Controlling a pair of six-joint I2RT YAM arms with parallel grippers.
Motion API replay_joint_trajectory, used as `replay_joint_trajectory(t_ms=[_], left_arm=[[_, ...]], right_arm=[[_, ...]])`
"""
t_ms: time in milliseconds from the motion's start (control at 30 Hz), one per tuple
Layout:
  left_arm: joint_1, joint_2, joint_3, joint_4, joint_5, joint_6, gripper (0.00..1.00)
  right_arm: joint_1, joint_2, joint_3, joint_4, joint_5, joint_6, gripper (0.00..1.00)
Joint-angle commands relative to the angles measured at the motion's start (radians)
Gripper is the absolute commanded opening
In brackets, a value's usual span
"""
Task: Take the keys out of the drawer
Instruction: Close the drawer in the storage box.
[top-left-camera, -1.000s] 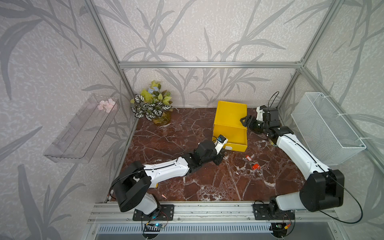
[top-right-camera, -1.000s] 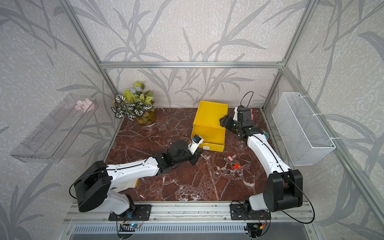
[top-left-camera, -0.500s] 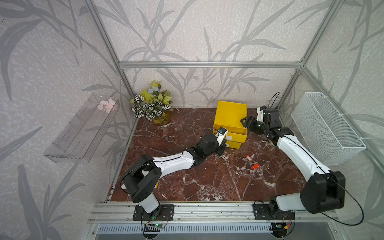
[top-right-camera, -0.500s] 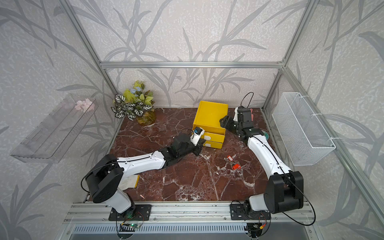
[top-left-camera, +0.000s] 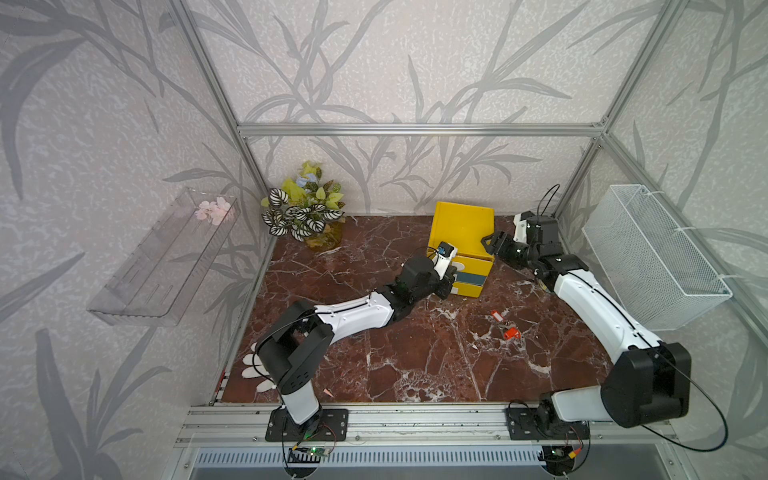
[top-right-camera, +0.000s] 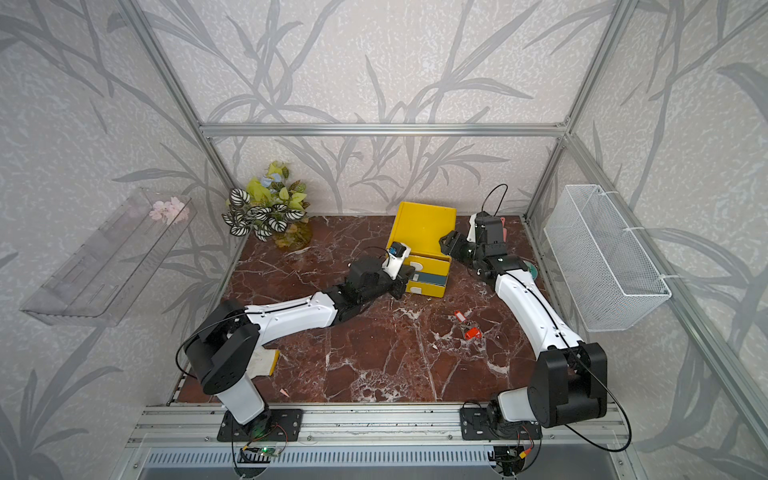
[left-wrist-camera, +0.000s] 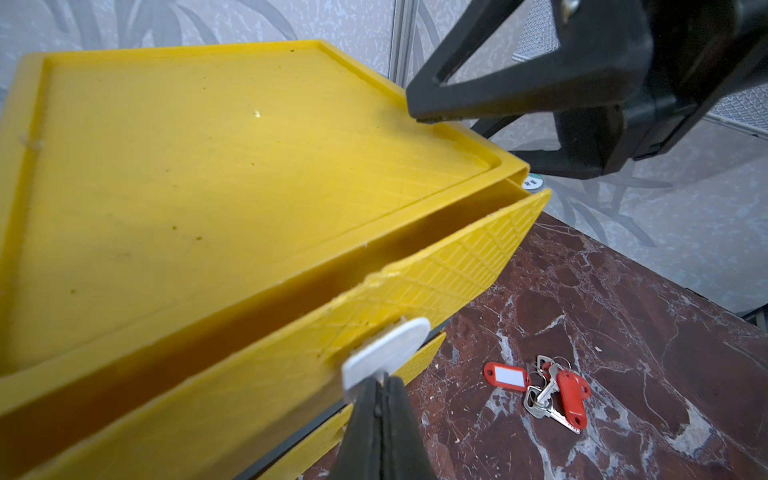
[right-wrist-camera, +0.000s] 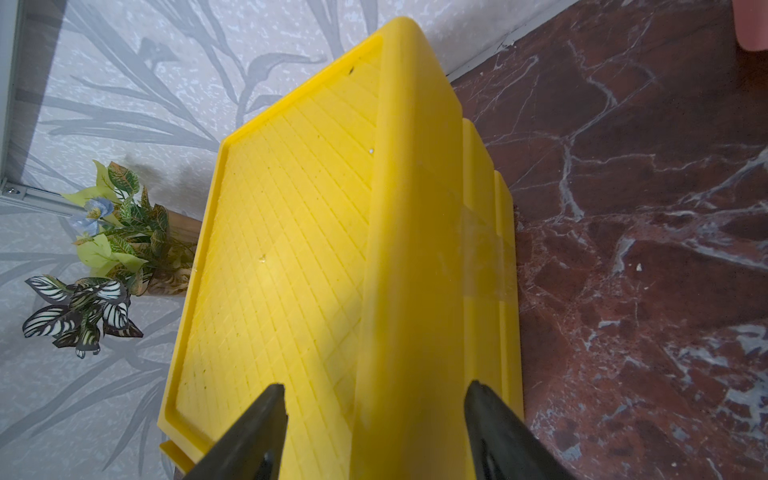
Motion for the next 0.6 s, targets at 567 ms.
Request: replay_joint_trajectory(t_ms=[567], left_arm=[[0.050, 0.014, 0.019, 0.117, 0.044, -0.109, 0.10]], right_arm=[[0.083, 0.025, 0.026, 0.031, 0.000, 0.022, 0.71]])
